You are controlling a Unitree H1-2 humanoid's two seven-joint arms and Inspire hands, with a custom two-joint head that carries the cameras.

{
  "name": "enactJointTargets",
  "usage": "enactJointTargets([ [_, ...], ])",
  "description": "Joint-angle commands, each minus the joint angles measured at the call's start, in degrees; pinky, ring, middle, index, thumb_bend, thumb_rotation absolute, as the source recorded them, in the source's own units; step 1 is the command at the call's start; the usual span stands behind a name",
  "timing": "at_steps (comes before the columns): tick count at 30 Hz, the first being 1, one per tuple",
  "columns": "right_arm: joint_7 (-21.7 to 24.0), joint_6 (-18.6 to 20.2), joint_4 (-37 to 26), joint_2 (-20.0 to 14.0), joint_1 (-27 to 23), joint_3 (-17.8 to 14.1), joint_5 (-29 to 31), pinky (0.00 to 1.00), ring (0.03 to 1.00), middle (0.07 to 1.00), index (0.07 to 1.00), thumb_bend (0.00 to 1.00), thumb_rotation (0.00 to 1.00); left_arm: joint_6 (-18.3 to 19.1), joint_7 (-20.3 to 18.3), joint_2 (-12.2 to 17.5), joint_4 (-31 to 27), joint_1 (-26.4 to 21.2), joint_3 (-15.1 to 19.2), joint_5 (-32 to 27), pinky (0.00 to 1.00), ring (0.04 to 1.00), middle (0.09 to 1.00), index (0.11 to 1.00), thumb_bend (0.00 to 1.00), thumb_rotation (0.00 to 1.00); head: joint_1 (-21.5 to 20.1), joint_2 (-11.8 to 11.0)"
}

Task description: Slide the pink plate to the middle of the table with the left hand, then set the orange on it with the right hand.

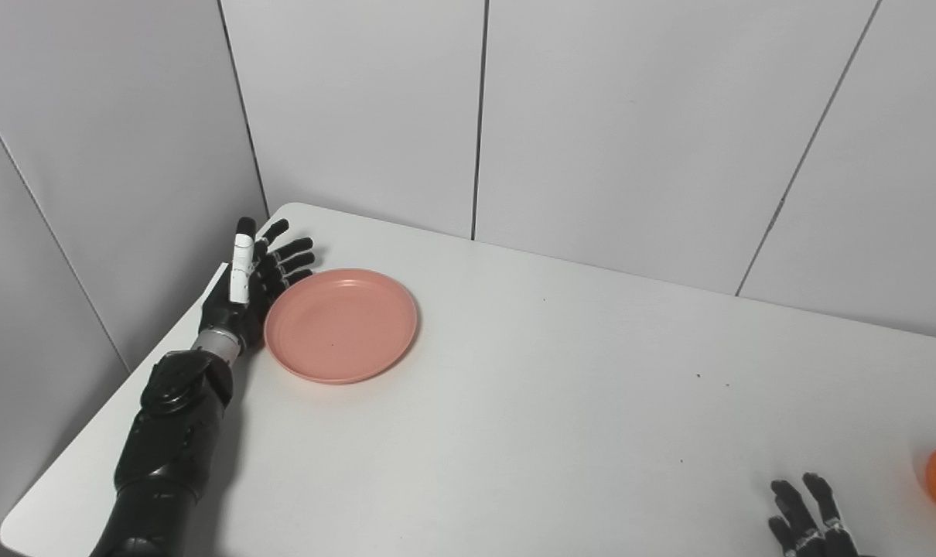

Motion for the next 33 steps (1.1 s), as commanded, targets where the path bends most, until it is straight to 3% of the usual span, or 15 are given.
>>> enactJointTargets([
  [1,0.50,0.96,0.00,-1.46,4.78,-0.07,0.78,1.00,0.980,0.910,0.970,0.89,1.00,-1.15,-0.44,2.09,-1.74,-2.02,0.40,-0.34,0.79,0.797,0.788,0.891,1.00,0.99,-0.04,0.09],
  [13,0.50,1.05,-0.33,-1.49,4.96,0.05,0.29,1.00,0.978,0.903,0.967,0.88,1.00,-2.12,-0.87,2.56,0.95,-2.32,0.30,0.11,0.79,0.781,0.775,0.915,0.99,1.00,-0.08,0.31],
  [23,0.63,1.27,-0.50,-1.36,4.82,0.18,0.30,1.00,0.977,0.903,0.965,0.88,1.00,-2.48,-0.64,1.61,2.09,-2.19,-0.43,0.69,0.74,0.768,0.759,0.858,1.00,0.99,-0.31,0.39],
  [30,0.24,1.74,-1.05,-1.03,5.03,0.30,-0.48,1.00,0.978,0.909,0.967,0.87,1.00,-0.26,-2.27,0.42,-1.51,-0.92,-1.56,-0.55,0.72,0.772,0.806,0.914,1.00,0.96,-0.52,0.45],
  [33,0.39,1.33,-0.94,-1.06,5.00,0.37,-0.71,1.00,0.979,0.911,0.971,0.87,1.00,1.38,-2.40,-0.40,-3.87,-0.24,-2.10,-0.92,0.71,0.768,0.775,0.910,1.00,0.96,-0.51,0.45],
])
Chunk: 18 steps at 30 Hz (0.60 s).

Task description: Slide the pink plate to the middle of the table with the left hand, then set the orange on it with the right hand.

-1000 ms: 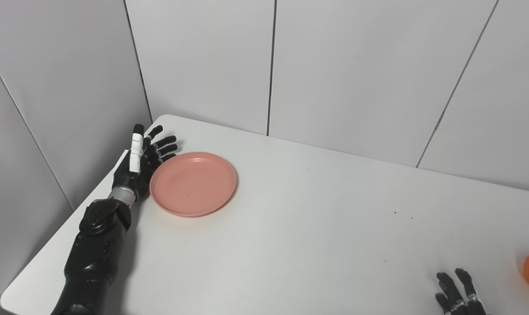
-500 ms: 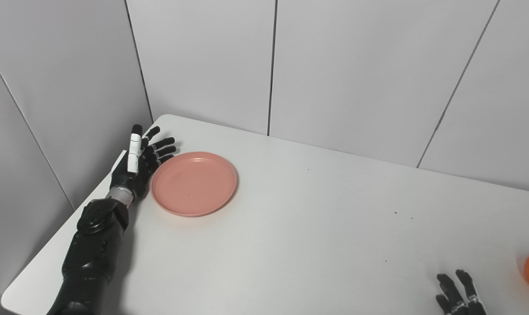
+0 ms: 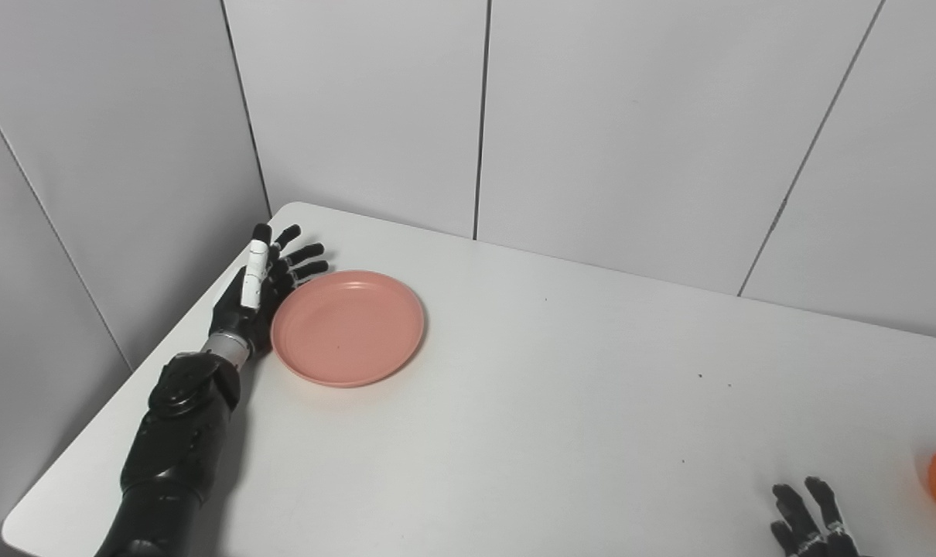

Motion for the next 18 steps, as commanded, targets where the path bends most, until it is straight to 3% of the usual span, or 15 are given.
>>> enactJointTargets([
  [1,0.21,0.27,-0.59,-0.95,4.87,0.47,-0.17,1.00,0.974,0.907,0.968,0.87,1.00,0.60,-0.86,0.28,-2.80,-0.73,-0.23,-0.79,0.71,0.766,0.764,0.910,1.00,0.96,-0.07,0.01],
  [18,0.23,0.57,-1.09,-0.53,4.94,0.76,0.18,1.00,0.972,0.901,0.962,0.86,1.00,4.14,-1.43,-3.85,-7.91,1.92,-2.77,-1.00,0.73,0.760,0.767,0.893,1.00,0.96,-0.79,0.44],
])
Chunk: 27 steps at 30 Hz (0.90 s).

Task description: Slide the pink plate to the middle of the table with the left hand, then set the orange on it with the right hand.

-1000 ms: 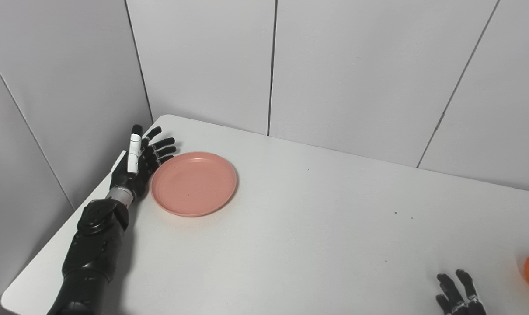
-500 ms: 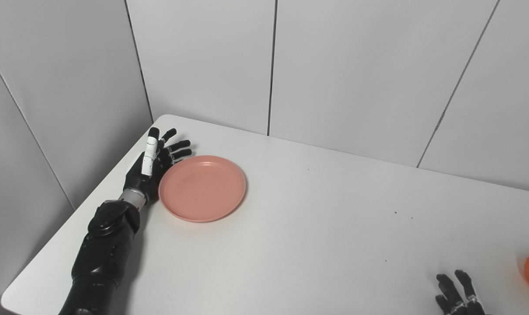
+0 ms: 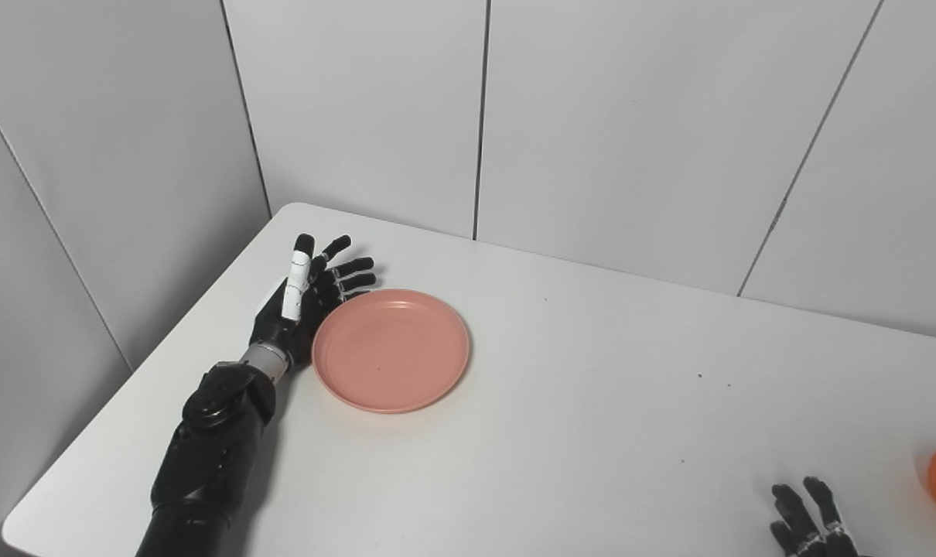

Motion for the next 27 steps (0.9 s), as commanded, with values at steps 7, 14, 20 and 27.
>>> enactJointTargets([
  [7,0.26,0.35,-0.78,-0.64,4.75,0.86,-0.17,1.00,0.975,0.904,0.971,0.87,1.00,1.57,0.25,-1.47,-2.51,0.97,-1.60,0.46,0.72,0.761,0.777,0.895,1.00,0.97,-0.20,0.23],
  [14,0.43,0.35,-1.03,-0.61,4.84,1.17,-0.21,1.00,0.971,0.900,0.967,0.87,1.00,1.59,0.19,-2.51,-1.53,1.28,-2.25,0.74,0.73,0.777,0.801,0.915,1.00,0.97,-0.71,0.59],
  [20,0.22,0.71,-1.55,-0.40,4.84,1.50,-0.37,1.00,0.978,0.908,0.969,0.83,1.00,1.32,-0.18,-3.56,-0.37,1.31,-2.92,0.33,0.74,0.803,0.814,0.933,0.97,0.98,-1.20,0.75],
  [27,-0.10,0.89,-1.80,-0.30,4.91,1.96,-0.69,1.00,0.972,0.904,0.961,0.84,1.00,0.55,0.78,-5.14,0.76,1.19,-3.18,1.04,0.73,0.792,0.793,0.920,0.99,0.98,-2.41,1.39],
])
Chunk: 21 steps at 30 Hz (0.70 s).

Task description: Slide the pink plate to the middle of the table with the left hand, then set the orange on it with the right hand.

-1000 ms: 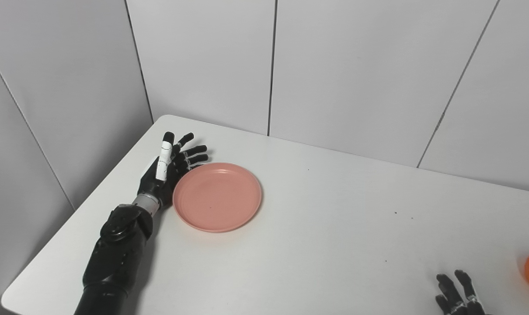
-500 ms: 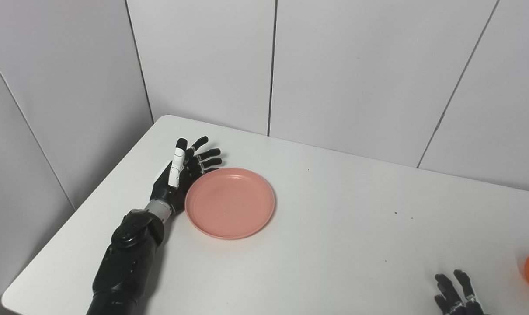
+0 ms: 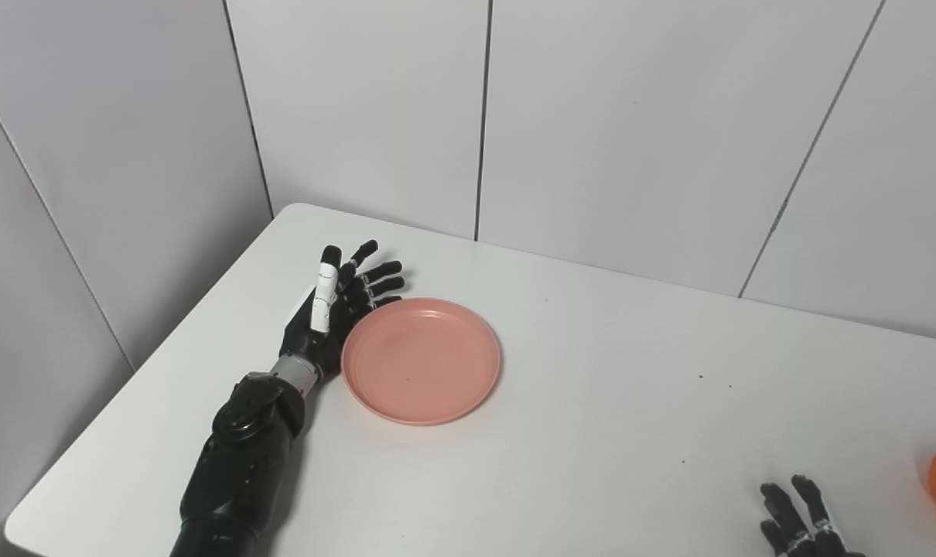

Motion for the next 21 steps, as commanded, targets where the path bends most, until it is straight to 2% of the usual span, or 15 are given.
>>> enactJointTargets([
  [1,0.11,0.66,-1.59,-0.51,4.87,0.88,-0.30,1.00,0.973,0.906,0.962,0.84,1.00,1.58,1.02,-1.07,1.57,0.64,-0.92,1.17,0.72,0.790,0.788,0.918,0.99,0.99,-0.23,0.18],
  [6,0.08,0.61,-1.91,-0.44,4.79,1.23,-0.19,1.00,0.974,0.907,0.966,0.84,1.00,3.64,4.86,-3.22,-0.41,0.87,-1.10,1.67,0.70,0.782,0.783,0.904,0.99,1.00,-0.63,0.46],
  [13,-0.53,1.16,-2.99,-0.17,5.06,1.71,-0.99,1.00,0.960,0.899,0.953,0.85,1.00,6.12,6.34,-5.75,-2.84,1.76,-0.95,0.51,0.71,0.787,0.774,0.896,0.92,1.00,-3.35,1.82],
  [21,-1.66,2.88,-5.25,0.31,5.22,3.11,-2.45,0.96,0.933,0.874,0.927,0.87,1.00,9.48,8.50,-6.70,-6.59,2.43,-0.59,0.28,0.69,0.775,0.763,0.888,0.88,1.00,-10.47,4.64],
])
